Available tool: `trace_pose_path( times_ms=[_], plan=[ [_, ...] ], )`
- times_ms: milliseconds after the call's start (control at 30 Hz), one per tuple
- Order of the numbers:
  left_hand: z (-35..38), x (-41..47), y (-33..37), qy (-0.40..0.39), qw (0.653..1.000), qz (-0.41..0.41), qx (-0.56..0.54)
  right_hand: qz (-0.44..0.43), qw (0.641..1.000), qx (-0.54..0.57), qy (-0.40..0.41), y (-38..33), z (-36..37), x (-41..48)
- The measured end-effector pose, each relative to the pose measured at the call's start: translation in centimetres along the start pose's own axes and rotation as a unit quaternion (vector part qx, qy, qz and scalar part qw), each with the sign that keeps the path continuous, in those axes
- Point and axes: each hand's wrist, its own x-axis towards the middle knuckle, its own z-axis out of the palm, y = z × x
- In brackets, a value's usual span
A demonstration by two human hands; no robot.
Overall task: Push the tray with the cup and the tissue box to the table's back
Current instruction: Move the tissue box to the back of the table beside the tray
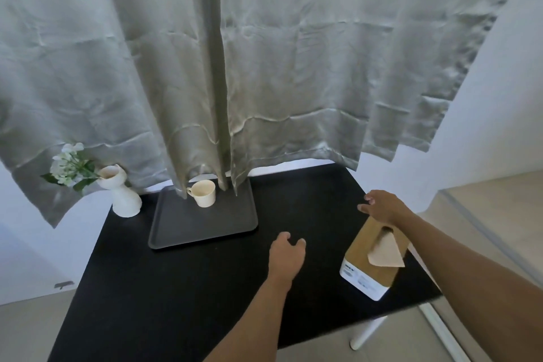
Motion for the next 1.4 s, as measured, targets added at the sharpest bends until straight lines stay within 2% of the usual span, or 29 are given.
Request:
trace_pose_path(
  times_ms=[200,400,567,933,1133,1400],
  plan=[
    [7.6,-0.5,0.8,-0.003,0.999,-0.040,-0.030,0.004,0.999,0.002,-0.034,5.6,-0.9,2.6],
    [15.1,-1.0,0.3,0.044,0.992,-0.109,-0.040,0.005,0.996,0.037,-0.078,11.1,-1.2,6.6],
    [19.7,-1.7,0.0,0.087,0.982,-0.160,-0.045,-0.034,0.990,0.012,-0.133,14.5,-0.1,8.6],
    [22.7,-1.7,0.5,0.130,0.973,-0.171,-0.089,-0.084,0.978,0.035,-0.189,17.0,2.1,11.0],
    [23.5,-2.0,-0.1,0.153,0.973,-0.153,-0.076,-0.107,0.977,0.045,-0.177,17.3,2.2,11.4],
    [23.4,-2.0,0.3,0.189,0.968,-0.137,-0.089,-0.080,0.980,0.078,-0.166,16.9,3.0,10.7]
  ],
)
